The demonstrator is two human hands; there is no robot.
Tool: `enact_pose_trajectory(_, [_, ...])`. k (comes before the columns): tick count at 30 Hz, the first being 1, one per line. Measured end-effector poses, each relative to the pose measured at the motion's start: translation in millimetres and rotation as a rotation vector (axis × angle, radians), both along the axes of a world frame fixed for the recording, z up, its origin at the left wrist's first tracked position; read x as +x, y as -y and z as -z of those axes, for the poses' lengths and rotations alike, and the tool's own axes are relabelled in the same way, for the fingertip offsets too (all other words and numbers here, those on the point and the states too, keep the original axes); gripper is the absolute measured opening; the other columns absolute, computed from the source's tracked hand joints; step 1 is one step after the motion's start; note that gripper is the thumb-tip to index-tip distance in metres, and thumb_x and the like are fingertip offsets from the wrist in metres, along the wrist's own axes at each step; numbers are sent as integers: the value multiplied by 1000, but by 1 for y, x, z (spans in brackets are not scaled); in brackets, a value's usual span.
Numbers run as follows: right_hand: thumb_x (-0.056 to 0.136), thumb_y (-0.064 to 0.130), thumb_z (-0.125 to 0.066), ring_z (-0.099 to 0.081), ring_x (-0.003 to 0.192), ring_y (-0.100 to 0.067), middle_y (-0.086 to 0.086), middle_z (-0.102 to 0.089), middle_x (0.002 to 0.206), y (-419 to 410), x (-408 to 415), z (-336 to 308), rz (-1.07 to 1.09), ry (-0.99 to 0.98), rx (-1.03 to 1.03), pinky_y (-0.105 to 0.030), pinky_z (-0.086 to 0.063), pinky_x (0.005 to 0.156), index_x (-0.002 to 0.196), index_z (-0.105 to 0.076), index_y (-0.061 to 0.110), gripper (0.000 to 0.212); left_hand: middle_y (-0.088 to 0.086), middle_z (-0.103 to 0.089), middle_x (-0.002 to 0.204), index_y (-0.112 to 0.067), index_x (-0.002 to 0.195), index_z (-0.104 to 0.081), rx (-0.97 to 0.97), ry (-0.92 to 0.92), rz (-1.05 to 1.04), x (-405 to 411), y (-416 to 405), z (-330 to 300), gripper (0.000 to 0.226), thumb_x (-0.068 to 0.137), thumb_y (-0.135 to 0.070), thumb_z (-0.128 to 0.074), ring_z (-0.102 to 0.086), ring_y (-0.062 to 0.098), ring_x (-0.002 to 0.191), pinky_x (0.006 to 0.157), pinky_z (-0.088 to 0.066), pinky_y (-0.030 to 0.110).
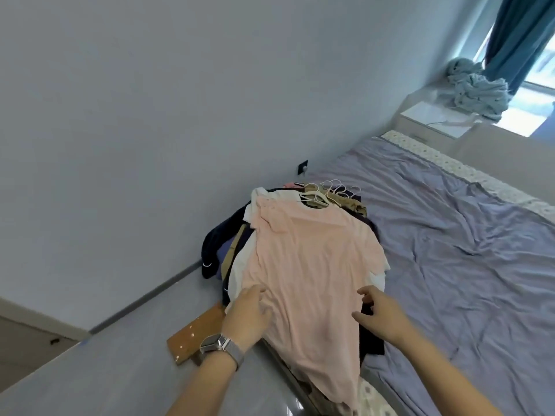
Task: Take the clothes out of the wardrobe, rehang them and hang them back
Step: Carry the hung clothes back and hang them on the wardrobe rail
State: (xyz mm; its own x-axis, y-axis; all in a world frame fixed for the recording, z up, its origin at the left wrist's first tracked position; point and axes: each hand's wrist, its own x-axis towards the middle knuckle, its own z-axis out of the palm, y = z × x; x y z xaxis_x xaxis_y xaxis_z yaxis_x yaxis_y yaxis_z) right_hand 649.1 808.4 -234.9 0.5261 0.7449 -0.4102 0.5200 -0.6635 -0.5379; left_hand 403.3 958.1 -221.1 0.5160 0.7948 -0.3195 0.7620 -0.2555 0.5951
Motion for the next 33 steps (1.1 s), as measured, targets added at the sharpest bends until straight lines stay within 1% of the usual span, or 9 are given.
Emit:
enact_pose_trajectory(5, [79, 32, -70, -51, 99, -11, 3, -52, 113, -43, 35, 19, 80, -50, -34, -21, -42, 80, 128, -46, 21, 56, 1, -49, 127, -21, 135, -41, -22, -38, 103, 56, -56, 17, 45, 92, -26, -51, -52, 14, 108, 89, -45, 24])
enact_pose_trajectory(8, [78, 30, -72, -52, 101, -11, 0, -55, 115, -80, 59, 25, 97, -57, 10, -24, -46, 88, 127, -48, 18, 56, 2, -50, 125, -19, 134, -42, 23, -36, 100, 81, -97, 21, 43, 92, -25, -52, -53, 14, 110, 89, -45, 26])
enact_pose_trajectory(12, [78, 28, -71, -52, 101, -10, 2, -54, 112, -120, 76, 31, 107, -81, 6, -25, -46, 90, 127, -48, 18, 55, -1, -54, 117, -17, 130, -47, 71, -33, 111, 104, -136, 27, 39, 92, -25, -53, -54, 12, 103, 84, -42, 20])
enact_pose_trajectory(14, [79, 29, -70, -51, 98, -9, 3, -53, 113, -135, 79, 33, 115, -96, -10, -21, -43, 84, 128, -47, 20, 54, -3, -54, 113, -19, 129, -47, 69, -42, 137, 112, -148, 36, 37, 92, -25, -53, -54, 10, 99, 81, -40, 17])
enact_pose_trajectory(16, [81, 30, -69, -50, 96, -9, 3, -53, 116, -152, 84, 38, 120, -107, -31, -18, -38, 79, 129, -46, 22, 53, -5, -53, 111, -20, 127, -47, 47, -50, 146, 123, -163, 45, 35, 93, -25, -51, -53, 9, 99, 82, -42, 19])
enact_pose_trajectory(20, [81, 28, -68, -50, 101, -9, -1, -54, 121, -193, 94, 48, 160, -124, -45, -21, -40, 82, 130, -46, 19, 54, -2, -55, 114, -19, 123, -50, 3, -88, 161, 149, -210, 66, 31, 92, -22, -51, -53, 9, 95, 76, -41, 19])
enact_pose_trajectory(24, [81, 29, -67, -51, 101, -12, -2, -55, 121, -241, 99, 48, 300, -136, -33, -23, -42, 84, 130, -46, 20, 54, 3, -57, 116, -13, 120, -52, -99, -115, 256, 203, -278, 82, 31, 90, -18, -53, -56, 17, 99, 85, -46, 29])
enact_pose_trajectory(28, [82, 28, -67, -49, 94, -12, -2, -55, 121, -281, 110, 56, 390, -182, -60, -22, -39, 79, 130, -47, 21, 52, 5, -59, 116, -12, 120, -53, -123, -142, 368, 267, -338, 105, 30, 90, -13, -51, -56, 20, 105, 87, -44, 27])
enact_pose_trajectory(33, [81, 23, -69, -53, 95, -11, 4, -56, 113, -284, 124, 69, 552, -214, -84, -22, -43, 83, 124, -50, 22, 47, 2, -60, 118, -18, 115, -61, -34, -224, 500, 301, -378, 161, 29, 87, -18, -53, -49, 23, 118, 95, -42, 32])
